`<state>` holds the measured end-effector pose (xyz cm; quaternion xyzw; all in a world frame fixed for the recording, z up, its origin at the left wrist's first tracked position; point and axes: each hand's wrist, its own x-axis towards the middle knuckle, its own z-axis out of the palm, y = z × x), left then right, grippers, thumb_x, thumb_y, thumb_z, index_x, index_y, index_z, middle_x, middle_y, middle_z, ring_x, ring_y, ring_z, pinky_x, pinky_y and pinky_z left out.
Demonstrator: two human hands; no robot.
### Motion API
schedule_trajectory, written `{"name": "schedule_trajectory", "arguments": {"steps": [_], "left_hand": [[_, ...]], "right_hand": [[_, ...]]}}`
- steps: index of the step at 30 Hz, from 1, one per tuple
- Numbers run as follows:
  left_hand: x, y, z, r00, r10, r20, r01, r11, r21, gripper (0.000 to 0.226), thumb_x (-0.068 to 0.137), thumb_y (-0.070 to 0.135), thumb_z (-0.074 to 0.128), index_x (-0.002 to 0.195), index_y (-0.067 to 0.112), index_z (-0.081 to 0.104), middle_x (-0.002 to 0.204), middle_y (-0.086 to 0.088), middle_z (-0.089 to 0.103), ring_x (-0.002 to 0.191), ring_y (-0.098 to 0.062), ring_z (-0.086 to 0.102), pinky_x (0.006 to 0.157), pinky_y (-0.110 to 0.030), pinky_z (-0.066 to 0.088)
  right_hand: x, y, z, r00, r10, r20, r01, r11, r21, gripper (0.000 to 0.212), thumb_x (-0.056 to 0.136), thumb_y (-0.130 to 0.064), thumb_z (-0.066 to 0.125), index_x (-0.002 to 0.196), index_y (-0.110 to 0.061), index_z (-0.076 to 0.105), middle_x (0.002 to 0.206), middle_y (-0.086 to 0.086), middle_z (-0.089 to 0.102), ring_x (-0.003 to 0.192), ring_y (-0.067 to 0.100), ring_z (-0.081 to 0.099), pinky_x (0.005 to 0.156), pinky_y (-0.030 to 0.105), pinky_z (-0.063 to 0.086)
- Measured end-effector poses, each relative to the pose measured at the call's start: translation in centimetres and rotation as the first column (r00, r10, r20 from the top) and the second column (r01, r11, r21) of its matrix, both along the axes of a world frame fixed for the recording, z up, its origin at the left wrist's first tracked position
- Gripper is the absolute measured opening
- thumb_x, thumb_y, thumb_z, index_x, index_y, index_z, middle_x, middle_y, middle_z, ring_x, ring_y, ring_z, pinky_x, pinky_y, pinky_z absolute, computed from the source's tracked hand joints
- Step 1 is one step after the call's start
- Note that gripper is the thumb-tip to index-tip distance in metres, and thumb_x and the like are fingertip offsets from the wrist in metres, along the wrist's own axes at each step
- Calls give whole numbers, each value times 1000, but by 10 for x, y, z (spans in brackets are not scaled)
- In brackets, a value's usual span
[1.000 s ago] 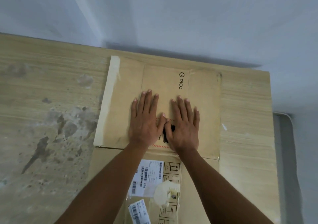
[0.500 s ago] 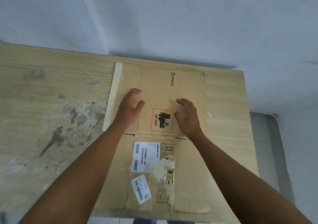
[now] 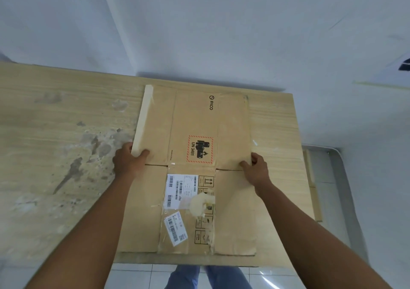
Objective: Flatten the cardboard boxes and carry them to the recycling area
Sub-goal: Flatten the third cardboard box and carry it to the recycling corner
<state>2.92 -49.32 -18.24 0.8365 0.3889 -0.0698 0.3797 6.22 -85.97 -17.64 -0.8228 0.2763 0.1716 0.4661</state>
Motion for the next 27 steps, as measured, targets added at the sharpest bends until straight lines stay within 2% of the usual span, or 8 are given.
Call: {"name": "schedule_trajectory", "arguments": {"steps": [3, 6, 10, 13, 15, 20, 24, 27], "left_hand": [[2, 4, 2, 999, 50, 14, -49, 996, -72, 57, 75, 45, 76, 124, 18, 63, 115, -9, 68, 104, -33, 64, 92, -48, 53], [2, 9, 5, 994, 106, 36, -95, 966, -241, 35, 84, 37, 73, 113, 20, 68, 110, -5, 71, 98, -26, 65, 90, -41, 54], [4, 17, 12, 996, 68, 65, -40, 933, -358, 27, 88, 35, 71, 112, 22, 67, 113, -6, 70, 102, -27, 66, 96, -49, 53], [6, 12, 18, 995, -71, 68, 87, 956, -281, 39, 92, 35, 68, 125, 20, 57, 115, -1, 65, 102, -24, 61, 92, -40, 50], [5, 4, 22, 986, -156, 58, 164, 968, -192, 44, 94, 36, 64, 130, 17, 48, 115, -2, 61, 101, -23, 57, 86, -35, 43], [-3, -4, 24, 956, -271, 111, 270, 963, 26, 47, 97, 46, 55, 129, 14, 42, 115, -14, 65, 101, -37, 63, 83, -43, 50], [-4, -19, 32, 923, -361, 133, 326, 917, 231, 47, 100, 43, 51, 132, 10, 40, 108, -19, 68, 92, -40, 66, 75, -44, 53], [-3, -40, 42, 896, -433, 97, 367, 847, 385, 42, 102, 39, 46, 131, 9, 40, 97, -20, 70, 84, -41, 67, 68, -42, 51]], "right_hand": [[7, -5, 10, 999, -17, -51, 26, 986, 165, 43, 88, -14, 67, 131, -11, 61, 115, 4, 69, 101, 23, 66, 83, 37, 55], [8, -8, 20, 990, -9, -144, 53, 950, 306, 38, 92, -12, 65, 130, -10, 61, 113, 6, 70, 93, 22, 67, 69, 33, 53], [5, -5, 16, 993, -18, -115, 50, 956, 289, 49, 92, -18, 70, 136, -13, 51, 122, 8, 64, 103, 26, 64, 75, 37, 55], [5, -6, 14, 994, 7, -106, 25, 954, 299, 59, 89, -28, 74, 140, -13, 48, 126, 7, 64, 109, 26, 64, 87, 43, 56], [6, -7, 16, 994, 8, -108, 28, 943, 330, 63, 87, -32, 76, 140, -16, 45, 123, 6, 64, 107, 25, 65, 83, 43, 57], [4, -9, 29, 996, 64, -63, -32, 907, 421, 53, 92, -32, 70, 135, -33, 40, 118, 5, 65, 105, 24, 66, 77, 42, 58], [3, -2, 36, 987, 134, 88, -156, 928, 339, 43, 100, -28, 59, 140, -23, 43, 124, 6, 66, 107, 20, 67, 81, 37, 60], [-4, 2, 42, 980, 136, 148, -169, 955, 245, 42, 101, -29, 56, 140, -20, 42, 127, 5, 65, 111, 22, 66, 94, 46, 57]]}}
